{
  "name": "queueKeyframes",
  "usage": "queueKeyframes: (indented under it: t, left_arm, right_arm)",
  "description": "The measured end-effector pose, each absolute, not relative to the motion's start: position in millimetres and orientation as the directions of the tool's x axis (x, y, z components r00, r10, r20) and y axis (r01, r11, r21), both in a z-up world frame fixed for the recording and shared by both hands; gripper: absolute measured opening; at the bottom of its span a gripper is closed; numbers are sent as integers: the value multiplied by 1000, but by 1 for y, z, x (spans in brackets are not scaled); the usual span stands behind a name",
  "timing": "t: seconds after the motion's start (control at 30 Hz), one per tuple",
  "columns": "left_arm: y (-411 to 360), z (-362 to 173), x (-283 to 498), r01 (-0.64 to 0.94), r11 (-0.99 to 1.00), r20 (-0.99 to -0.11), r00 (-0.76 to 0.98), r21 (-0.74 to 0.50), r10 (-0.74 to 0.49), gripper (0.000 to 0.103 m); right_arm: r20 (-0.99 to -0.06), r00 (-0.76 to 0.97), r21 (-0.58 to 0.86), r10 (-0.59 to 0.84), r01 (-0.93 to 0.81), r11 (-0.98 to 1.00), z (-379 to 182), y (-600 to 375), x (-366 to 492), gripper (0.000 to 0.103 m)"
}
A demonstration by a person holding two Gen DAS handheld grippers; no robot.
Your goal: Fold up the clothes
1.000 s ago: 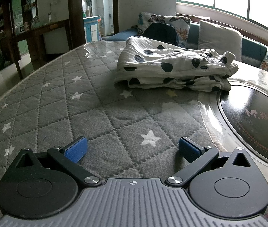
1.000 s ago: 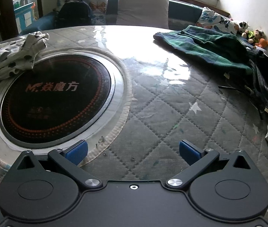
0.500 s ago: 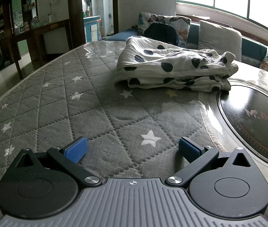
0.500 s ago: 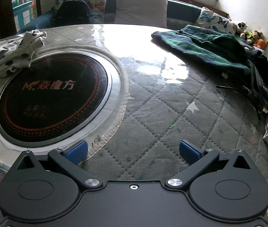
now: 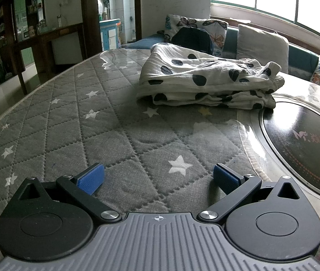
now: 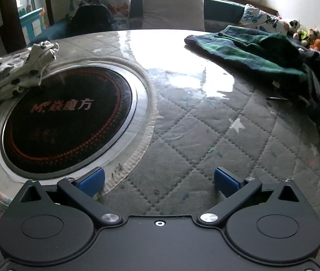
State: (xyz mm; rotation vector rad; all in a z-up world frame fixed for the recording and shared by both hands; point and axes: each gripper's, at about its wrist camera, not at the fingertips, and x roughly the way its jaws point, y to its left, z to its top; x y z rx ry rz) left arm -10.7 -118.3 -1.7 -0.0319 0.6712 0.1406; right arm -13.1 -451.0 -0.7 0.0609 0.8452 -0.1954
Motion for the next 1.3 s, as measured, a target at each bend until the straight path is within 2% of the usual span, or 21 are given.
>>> queueKeyframes:
  t: [0.97, 1.3]
  left_arm:
    - [-118, -2, -11, -140, 990, -622, 774, 16, 119, 103]
    - [-118, -2, -11, -140, 990, -622, 774, 16, 119, 103]
  right_arm:
    - [-622, 757, -32, -201, 232, 972, -14, -448, -18, 103]
    - [-618, 760, -31, -201, 233, 972, -14, -448, -17, 103]
